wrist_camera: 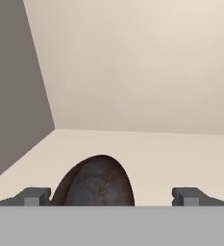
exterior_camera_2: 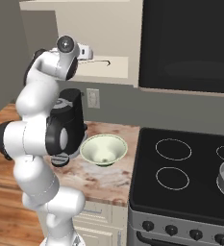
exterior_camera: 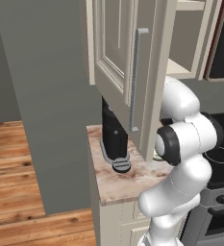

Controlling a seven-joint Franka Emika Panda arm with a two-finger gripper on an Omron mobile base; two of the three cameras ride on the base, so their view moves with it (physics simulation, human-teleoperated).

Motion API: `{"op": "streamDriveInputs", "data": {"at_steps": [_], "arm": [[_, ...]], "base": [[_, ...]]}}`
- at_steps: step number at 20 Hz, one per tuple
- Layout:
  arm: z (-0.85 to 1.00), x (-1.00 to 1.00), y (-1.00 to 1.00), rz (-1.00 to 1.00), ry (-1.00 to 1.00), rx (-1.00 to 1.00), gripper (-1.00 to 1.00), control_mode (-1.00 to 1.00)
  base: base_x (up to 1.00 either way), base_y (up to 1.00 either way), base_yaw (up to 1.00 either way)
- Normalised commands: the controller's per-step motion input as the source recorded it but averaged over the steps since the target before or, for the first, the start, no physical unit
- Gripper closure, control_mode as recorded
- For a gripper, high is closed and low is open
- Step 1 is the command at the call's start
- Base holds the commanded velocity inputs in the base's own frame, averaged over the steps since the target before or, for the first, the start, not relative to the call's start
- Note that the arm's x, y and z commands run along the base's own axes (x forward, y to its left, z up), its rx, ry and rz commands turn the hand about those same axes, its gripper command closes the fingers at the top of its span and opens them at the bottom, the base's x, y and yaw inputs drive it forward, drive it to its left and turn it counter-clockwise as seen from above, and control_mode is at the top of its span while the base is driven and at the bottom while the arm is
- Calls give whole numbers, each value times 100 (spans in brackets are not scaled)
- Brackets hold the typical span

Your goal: Open the cabinet and move the ladle to the pot. Then close the cabinet.

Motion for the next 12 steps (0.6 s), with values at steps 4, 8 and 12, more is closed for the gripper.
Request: {"op": "streamDriveInputs", "data": {"at_steps": [4,8,12], "arm": [[0,11,0,0,0,0,100,-100],[0,6,0,0,0,0,100,-100],[0,0,0,0,0,0,100,-100]], "base": [[0,0,0],[0,0,0],[0,0,0]]}}
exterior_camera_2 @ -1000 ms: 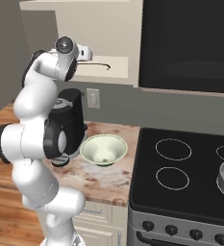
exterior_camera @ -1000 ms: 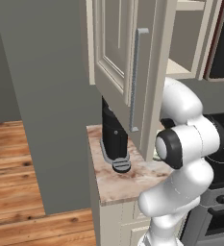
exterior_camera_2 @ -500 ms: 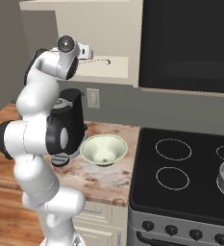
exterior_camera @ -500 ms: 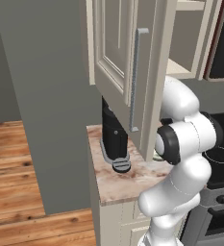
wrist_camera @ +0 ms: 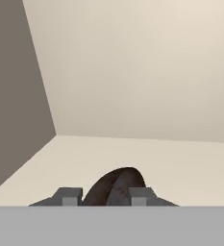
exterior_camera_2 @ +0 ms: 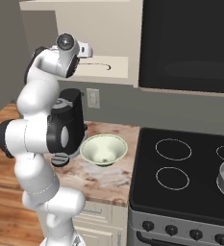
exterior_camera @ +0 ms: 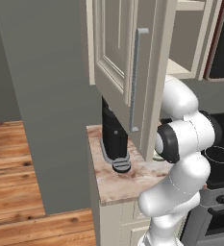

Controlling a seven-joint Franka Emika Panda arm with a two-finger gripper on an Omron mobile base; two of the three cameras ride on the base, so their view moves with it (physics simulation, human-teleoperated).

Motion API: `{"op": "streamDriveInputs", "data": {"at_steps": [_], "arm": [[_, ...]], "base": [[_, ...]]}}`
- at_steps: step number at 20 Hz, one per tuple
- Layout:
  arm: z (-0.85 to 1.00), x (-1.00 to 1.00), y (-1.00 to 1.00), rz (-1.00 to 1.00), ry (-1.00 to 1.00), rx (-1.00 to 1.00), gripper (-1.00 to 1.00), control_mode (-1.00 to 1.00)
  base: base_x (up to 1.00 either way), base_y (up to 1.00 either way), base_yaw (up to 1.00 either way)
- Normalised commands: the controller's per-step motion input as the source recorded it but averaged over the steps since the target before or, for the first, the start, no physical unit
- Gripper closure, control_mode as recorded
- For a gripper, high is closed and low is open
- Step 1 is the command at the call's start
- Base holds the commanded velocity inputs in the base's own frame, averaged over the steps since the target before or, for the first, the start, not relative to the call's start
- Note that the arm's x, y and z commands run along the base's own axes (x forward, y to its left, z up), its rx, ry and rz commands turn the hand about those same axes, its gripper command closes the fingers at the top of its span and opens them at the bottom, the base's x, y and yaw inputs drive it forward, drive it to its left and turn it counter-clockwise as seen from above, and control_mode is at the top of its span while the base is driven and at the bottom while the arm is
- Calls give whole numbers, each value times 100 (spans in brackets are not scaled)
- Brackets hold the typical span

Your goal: Open the cabinet and move the ladle to the pot. Then close the cabinet.

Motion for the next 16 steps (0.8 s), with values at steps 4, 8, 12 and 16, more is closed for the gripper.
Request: {"op": "streamDriveInputs", "data": {"at_steps": [4,8,12,16], "arm": [[0,0,0,0,0,0,100,-100],[0,-2,0,0,-2,0,100,-100],[0,-12,-5,0,-12,0,100,-100],[1,-21,-6,0,-13,0,100,-100]], "base": [[0,0,0],[0,0,0],[0,0,0],[0,0,0]]}}
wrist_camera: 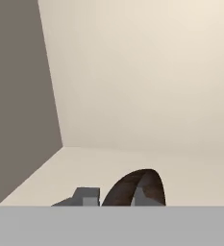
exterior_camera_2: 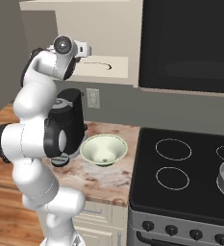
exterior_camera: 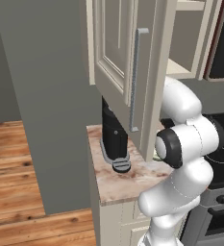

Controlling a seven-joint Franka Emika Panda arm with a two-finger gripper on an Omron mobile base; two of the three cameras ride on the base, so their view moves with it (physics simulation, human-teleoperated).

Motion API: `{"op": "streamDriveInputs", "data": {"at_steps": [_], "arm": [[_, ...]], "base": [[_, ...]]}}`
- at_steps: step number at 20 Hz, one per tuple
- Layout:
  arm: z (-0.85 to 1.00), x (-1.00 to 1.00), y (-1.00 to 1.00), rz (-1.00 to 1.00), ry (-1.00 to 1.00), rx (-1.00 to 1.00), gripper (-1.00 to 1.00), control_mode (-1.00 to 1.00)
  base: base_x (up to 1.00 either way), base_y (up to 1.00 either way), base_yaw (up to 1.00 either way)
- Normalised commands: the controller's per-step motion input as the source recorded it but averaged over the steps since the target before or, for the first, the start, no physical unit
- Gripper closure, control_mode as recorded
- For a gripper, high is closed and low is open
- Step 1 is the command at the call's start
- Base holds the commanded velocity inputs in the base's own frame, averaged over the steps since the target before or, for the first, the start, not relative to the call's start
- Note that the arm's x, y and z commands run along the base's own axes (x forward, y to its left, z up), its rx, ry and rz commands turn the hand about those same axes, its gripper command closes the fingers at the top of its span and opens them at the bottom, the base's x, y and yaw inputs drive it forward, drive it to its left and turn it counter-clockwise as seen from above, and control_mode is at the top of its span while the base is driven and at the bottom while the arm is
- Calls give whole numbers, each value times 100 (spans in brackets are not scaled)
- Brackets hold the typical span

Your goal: Open the cabinet and move the ladle to the pot. Then close the cabinet.

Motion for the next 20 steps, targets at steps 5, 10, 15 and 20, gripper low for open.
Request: {"op": "streamDriveInputs", "data": {"at_steps": [5,10,15,20], "arm": [[4,-25,-8,0,-6,0,100,-100],[23,-32,-18,0,0,0,100,-100],[29,-37,-18,0,0,0,100,-100],[27,-49,-11,0,0,0,100,-100]], "base": [[0,0,0],[0,0,0],[0,0,0],[0,0,0]]}}
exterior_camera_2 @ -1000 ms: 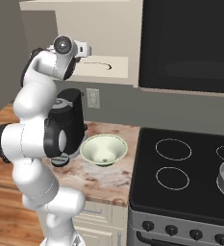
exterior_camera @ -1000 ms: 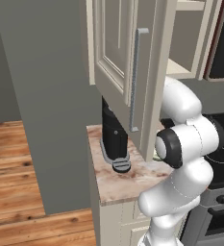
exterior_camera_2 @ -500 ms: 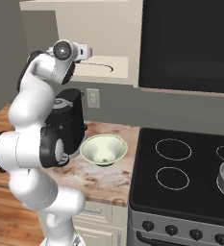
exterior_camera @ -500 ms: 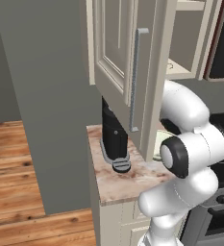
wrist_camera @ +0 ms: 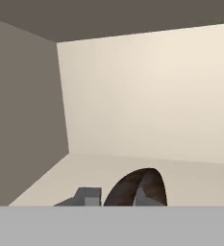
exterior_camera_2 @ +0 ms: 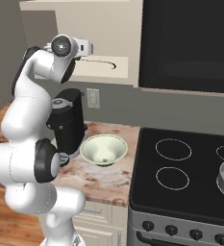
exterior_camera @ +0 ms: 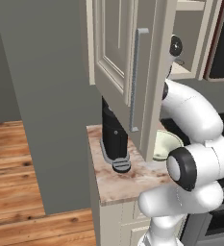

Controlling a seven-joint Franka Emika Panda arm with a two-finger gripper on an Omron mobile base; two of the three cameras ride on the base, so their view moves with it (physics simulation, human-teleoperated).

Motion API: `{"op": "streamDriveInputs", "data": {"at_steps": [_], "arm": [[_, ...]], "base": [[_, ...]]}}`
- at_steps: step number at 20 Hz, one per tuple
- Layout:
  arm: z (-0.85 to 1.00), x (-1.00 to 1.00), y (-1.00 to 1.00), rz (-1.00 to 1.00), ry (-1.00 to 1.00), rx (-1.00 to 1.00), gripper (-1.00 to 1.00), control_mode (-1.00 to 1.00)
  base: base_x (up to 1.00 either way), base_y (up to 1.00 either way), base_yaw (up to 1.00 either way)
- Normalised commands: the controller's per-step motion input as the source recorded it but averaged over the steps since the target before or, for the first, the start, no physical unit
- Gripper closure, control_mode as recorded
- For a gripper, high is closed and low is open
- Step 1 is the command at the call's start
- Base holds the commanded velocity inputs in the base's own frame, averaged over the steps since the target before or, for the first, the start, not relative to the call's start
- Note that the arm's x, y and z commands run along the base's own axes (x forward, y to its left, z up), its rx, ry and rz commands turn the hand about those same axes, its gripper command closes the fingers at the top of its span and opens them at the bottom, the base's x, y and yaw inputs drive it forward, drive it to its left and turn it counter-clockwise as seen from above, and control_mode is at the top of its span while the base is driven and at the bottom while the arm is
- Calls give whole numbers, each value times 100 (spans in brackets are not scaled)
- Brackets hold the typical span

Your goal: Open the cabinet and move the ladle to the pot. Then close the cabinet.

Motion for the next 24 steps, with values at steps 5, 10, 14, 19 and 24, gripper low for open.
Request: {"op": "streamDriveInputs", "data": {"at_steps": [5,10,14,19,24], "arm": [[22,-56,-6,0,1,0,100,-100],[14,-65,-11,0,0,0,100,-100],[0,-61,-6,-1,0,0,100,-100],[0,-41,-13,-4,4,0,100,-100],[0,-27,-27,-7,9,0,100,-100]], "base": [[0,0,0],[0,0,0],[0,0,0],[0,0,0],[0,0,0]]}}
